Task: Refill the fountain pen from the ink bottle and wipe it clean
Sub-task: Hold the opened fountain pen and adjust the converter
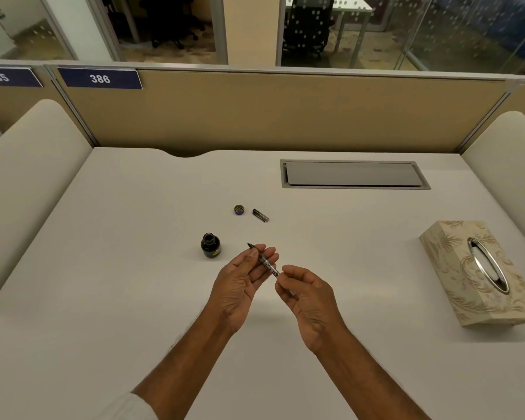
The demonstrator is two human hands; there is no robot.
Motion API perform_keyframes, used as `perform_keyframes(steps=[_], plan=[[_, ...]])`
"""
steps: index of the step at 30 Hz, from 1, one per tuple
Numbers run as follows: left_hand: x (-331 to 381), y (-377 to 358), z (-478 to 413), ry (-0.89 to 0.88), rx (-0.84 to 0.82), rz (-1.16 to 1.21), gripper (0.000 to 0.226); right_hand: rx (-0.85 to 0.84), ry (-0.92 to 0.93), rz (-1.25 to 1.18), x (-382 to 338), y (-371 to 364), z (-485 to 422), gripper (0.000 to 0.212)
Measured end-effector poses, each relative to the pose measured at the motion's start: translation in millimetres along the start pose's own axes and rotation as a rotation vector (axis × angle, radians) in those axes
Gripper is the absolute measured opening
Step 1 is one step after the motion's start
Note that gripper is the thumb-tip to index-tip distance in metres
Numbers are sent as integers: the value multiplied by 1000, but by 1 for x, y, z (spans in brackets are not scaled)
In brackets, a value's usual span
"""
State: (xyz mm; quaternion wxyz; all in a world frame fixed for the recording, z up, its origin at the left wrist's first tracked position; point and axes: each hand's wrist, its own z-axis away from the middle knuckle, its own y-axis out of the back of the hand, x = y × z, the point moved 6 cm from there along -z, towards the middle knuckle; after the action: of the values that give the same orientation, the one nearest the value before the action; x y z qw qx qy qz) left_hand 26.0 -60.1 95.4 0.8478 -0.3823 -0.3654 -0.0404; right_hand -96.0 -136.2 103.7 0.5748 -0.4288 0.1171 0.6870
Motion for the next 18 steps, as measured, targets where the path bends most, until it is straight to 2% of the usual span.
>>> perform_keyframes(steps=[5,18], plan=[[0,0,-1,-5,-1,-2,28,-29,-77,-61,3,-2,1,7],[1,-5,-2,-4,3,0,26,-50,-104,-38,4,-3,0,12]])
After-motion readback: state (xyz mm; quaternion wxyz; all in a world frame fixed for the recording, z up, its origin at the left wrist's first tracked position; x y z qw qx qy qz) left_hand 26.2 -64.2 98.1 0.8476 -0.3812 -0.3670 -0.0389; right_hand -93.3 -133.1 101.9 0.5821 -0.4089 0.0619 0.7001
